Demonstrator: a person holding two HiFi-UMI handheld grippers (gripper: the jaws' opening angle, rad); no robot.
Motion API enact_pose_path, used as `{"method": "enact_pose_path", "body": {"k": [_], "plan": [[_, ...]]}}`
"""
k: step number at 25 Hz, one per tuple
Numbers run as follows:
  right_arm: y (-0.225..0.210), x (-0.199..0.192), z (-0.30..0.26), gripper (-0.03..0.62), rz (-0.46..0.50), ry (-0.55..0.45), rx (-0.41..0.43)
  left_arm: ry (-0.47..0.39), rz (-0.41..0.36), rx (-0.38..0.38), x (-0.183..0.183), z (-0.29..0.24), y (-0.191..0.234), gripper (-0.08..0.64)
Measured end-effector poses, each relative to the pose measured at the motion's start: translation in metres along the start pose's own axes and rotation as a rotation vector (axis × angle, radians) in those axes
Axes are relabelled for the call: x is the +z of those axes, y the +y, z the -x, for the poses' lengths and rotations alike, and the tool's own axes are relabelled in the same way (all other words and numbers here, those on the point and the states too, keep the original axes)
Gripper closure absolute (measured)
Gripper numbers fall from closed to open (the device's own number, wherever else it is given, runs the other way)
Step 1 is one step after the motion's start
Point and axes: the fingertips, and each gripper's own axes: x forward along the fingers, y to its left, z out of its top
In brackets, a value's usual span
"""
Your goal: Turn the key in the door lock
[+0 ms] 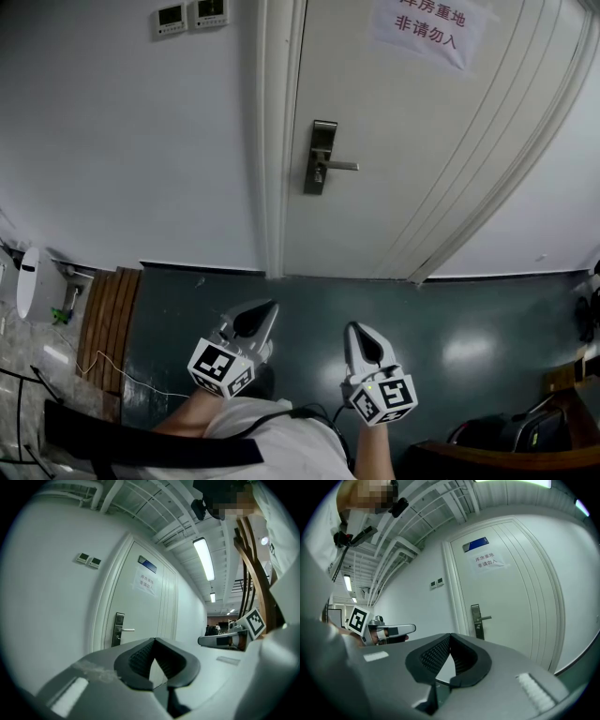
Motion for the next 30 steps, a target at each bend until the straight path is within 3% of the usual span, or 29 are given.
{"method": "enact_pose_path", "body": {"k": [12,30], "plan": [[-0.03,0.022,-0.086,0.584,0.024,0.001,-0.02,0.001,0.009,-0.032,0.013,-0.068,0.07,0.555],[-0.06,0.05,-0.228,0.584,0.026,0.016,-0.102,0.021,0.02,-0.145,0.035,-0.157,0.184,0.554]]}}
